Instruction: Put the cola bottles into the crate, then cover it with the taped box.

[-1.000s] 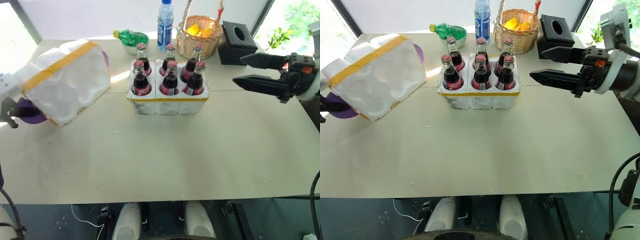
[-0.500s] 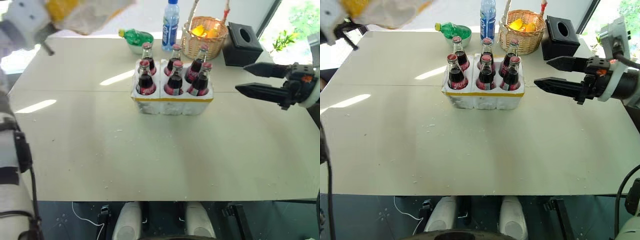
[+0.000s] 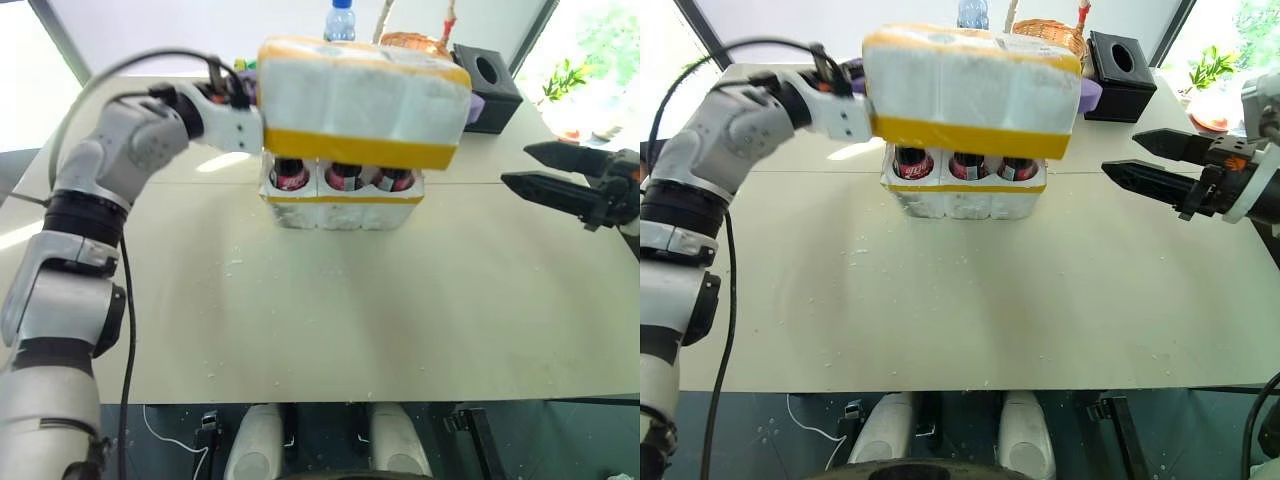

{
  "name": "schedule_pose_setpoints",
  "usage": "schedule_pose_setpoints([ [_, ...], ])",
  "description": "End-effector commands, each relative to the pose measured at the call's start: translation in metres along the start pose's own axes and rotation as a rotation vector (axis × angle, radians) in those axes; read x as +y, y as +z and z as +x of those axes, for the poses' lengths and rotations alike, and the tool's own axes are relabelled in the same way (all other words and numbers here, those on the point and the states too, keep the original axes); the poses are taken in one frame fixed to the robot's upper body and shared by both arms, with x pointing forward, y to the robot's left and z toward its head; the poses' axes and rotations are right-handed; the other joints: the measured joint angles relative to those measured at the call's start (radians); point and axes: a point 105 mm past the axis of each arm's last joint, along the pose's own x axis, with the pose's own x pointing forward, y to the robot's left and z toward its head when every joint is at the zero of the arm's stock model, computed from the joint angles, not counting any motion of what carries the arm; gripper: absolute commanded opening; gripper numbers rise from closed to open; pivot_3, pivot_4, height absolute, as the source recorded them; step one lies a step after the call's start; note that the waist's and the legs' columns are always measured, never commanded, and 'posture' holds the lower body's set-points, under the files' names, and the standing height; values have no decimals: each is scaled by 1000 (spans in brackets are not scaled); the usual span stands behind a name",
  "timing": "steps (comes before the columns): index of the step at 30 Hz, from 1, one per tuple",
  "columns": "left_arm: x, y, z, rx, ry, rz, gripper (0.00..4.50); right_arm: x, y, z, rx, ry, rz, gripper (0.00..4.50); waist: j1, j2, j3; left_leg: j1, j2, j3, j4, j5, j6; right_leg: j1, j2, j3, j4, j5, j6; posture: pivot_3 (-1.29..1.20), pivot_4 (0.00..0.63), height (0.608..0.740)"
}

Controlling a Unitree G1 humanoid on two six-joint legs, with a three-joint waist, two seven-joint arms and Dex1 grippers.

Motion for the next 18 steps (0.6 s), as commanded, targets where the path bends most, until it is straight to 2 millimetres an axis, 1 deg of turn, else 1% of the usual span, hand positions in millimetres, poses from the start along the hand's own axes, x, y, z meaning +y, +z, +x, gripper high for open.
schedule_pose_setpoints([
  [1,1,2,-5,-5,16,173,289,6,15,-5,-61,-4,-36,4500,0,0,0,0,0,0,0,0,0,0,0,0,0,0,0,0,150,740],
  [3,-8,6,-9,-25,2,148,1303,5,15,-4,-65,-11,-34,4500,0,0,0,0,0,0,0,0,0,0,0,0,0,0,0,0,150,740],
  [5,-15,9,-14,-42,4,131,2106,3,14,-3,-65,-18,-29,4500,1,0,0,0,0,-1,0,0,0,0,-1,0,0,0,0,0,150,740],
  [8,-26,8,-24,-30,-11,83,3560,3,8,-1,-50,-19,-24,4500,1,0,0,0,0,-1,0,0,0,0,-1,0,0,0,0,0,150,740],
  [11,-30,21,-40,-92,16,19,3560,0,-1,-1,-19,-27,-27,4500,0,0,0,0,0,-1,0,0,0,0,-1,0,1,0,0,0,150,740],
  [13,-35,28,-56,-133,16,-46,3560,-3,-5,-1,-10,-36,-20,4500,-1,0,0,0,1,-1,0,0,0,0,-1,0,1,0,0,0,150,740],
  [15,-29,22,-73,-102,67,-139,3560,-5,-8,-1,-7,-40,-16,4500,-4,1,0,0,1,-1,0,0,0,0,-1,0,1,0,0,0,150,740],
  [16,-25,16,-81,-91,82,-242,3560,-6,-9,-1,-3,-42,-15,4500,-4,1,0,1,1,-1,0,0,0,0,-1,0,1,0,0,0,150,740],
  [17,-21,10,-90,-76,97,-387,3560,-8,-11,-1,1,-44,-14,4500,-4,1,0,1,1,-1,0,0,0,0,-1,0,1,0,0,0,150,740],
  [18,-19,7,-95,-79,100,-489,3560,-9,-12,-2,4,-46,-12,4500,-4,1,0,1,2,-1,0,0,-1,0,-1,0,0,0,0,0,150,740],
])
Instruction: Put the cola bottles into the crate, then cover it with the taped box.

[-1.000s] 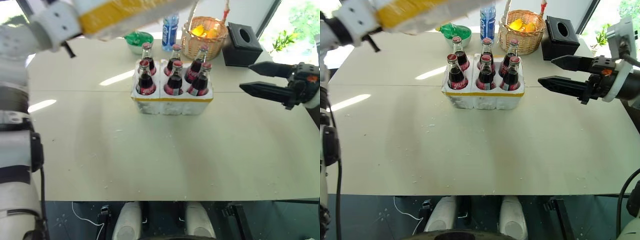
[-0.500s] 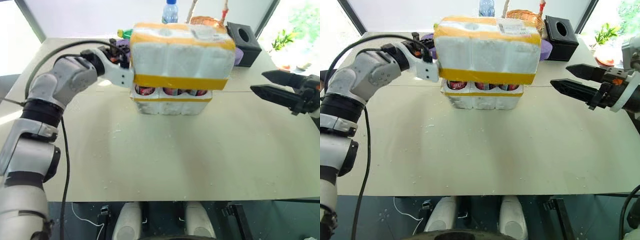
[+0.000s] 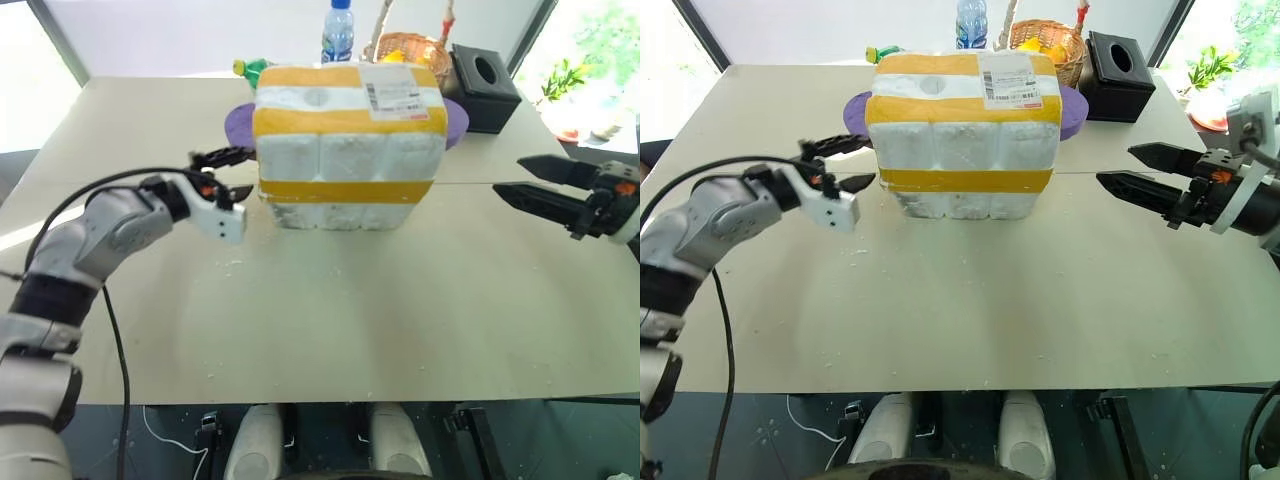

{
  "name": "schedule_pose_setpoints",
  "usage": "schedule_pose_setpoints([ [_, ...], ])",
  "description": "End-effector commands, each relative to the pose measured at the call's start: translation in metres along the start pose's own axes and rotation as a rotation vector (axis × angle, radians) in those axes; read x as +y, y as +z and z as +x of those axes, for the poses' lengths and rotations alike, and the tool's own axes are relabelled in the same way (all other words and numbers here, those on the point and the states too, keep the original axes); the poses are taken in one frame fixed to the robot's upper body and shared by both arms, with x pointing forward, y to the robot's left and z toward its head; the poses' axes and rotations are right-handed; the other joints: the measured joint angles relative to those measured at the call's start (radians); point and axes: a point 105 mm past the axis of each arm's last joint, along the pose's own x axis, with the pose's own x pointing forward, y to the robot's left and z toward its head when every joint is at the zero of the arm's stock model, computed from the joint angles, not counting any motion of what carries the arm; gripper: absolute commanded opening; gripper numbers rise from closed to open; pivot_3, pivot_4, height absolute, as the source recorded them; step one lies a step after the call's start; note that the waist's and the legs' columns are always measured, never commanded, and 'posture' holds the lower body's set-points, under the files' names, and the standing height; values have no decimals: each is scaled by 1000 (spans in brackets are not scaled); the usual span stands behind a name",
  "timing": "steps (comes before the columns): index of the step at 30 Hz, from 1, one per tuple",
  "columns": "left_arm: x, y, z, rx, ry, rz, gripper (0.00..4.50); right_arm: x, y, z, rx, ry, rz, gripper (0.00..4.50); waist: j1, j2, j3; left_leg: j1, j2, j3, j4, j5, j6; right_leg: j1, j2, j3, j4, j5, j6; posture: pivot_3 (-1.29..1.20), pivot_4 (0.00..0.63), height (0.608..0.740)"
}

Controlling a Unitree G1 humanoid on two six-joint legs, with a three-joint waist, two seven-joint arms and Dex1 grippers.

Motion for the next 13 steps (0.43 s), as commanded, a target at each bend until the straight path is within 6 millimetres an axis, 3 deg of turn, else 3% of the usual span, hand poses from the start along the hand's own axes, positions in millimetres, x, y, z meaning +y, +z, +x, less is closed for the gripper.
schedule_pose_setpoints([
  [1,38,-17,-32,42,92,-457,3560,-3,6,-3,-21,-1,-31,4500,1,0,0,0,0,0,0,0,0,0,0,0,0,0,0,0,150,740],
  [3,35,-30,-49,65,46,-910,3560,-5,3,-3,-1,8,-30,4500,1,0,0,1,0,-1,1,0,-1,1,0,0,0,0,0,0,150,740],
  [5,35,-36,-61,70,-11,-1231,3560,-6,-1,-3,24,17,-37,4500,1,0,0,1,0,-2,2,1,-1,2,0,0,1,0,0,0,150,740],
  [10,41,-28,-95,19,-278,-1517,3560,-7,-8,0,94,65,-70,4500,1,0,0,1,-1,-2,2,0,-1,3,1,0,0,0,0,0,150,740],
  [13,50,-31,-100,11,-315,-1523,3560,-9,-5,3,100,86,-79,4500,0,0,0,1,-1,-2,2,1,-1,3,2,0,0,0,0,0,150,740],
])
